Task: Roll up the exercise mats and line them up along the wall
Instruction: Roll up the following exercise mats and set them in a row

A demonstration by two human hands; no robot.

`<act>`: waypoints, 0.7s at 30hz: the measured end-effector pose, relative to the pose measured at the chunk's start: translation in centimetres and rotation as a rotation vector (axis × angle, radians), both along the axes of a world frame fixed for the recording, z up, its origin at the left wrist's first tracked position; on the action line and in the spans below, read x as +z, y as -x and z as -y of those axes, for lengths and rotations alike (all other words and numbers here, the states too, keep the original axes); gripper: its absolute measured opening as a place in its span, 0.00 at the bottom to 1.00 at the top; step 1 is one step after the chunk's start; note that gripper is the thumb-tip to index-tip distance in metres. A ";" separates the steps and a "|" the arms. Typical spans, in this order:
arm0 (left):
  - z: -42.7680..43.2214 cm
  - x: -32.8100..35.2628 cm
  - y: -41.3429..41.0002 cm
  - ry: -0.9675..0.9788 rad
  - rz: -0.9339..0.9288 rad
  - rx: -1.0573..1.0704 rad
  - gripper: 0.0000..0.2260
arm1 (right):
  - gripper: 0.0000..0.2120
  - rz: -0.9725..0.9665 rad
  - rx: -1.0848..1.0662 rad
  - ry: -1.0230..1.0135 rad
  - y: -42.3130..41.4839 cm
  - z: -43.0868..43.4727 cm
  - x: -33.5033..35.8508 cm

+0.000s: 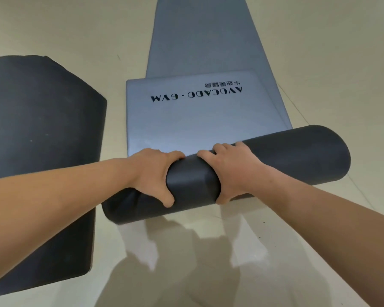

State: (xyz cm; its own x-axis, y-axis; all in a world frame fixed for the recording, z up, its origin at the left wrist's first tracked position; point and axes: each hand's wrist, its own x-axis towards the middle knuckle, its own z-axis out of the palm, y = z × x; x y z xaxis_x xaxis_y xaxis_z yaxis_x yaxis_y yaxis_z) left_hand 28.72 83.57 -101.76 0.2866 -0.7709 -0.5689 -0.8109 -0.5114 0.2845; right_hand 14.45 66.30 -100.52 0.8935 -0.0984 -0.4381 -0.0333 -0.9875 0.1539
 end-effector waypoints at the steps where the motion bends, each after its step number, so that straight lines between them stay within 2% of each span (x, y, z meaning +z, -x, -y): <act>1: -0.1 0.1 0.3 -0.016 -0.047 0.010 0.44 | 0.55 -0.045 0.000 -0.032 0.3 0.1 0.7; 6: -1.6 -1.2 2.8 -0.185 -0.469 0.142 0.41 | 0.56 -0.383 -0.123 -0.290 2.7 0.3 3.2; 8: -1.8 -1.9 2.7 -0.200 -0.531 0.167 0.43 | 0.58 -0.387 -0.145 -0.313 3.6 -0.4 3.5; 10: -1.7 -2.1 1.4 -0.192 -0.545 0.221 0.43 | 0.55 -0.256 -0.090 -0.234 4.2 -1.3 4.0; 12: -1.7 -2.0 -0.4 -0.197 -0.518 0.263 0.44 | 0.54 -0.136 -0.071 -0.087 4.8 -2.4 4.4; 16: -1.9 -1.5 -3.0 -0.204 -0.391 0.277 0.52 | 0.67 -0.214 -0.186 0.143 5.7 -5.0 2.8; 19: -1.4 0.8 -2.3 -0.162 -0.231 0.185 0.44 | 0.65 -0.185 -0.163 0.215 5.1 -5.4 1.1; 21: -0.7 3.2 -0.9 -0.107 0.016 0.068 0.35 | 0.69 -0.186 -0.115 0.215 3.6 -4.2 1.4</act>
State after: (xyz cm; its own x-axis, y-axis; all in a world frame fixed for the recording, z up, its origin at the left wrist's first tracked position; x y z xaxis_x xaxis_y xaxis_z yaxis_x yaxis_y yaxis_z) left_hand 29.63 84.22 -98.60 0.3456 -0.6847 -0.6417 -0.7772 -0.5921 0.2132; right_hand 10.82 70.48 -99.16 0.7774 -0.3024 -0.5515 -0.0944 -0.9230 0.3730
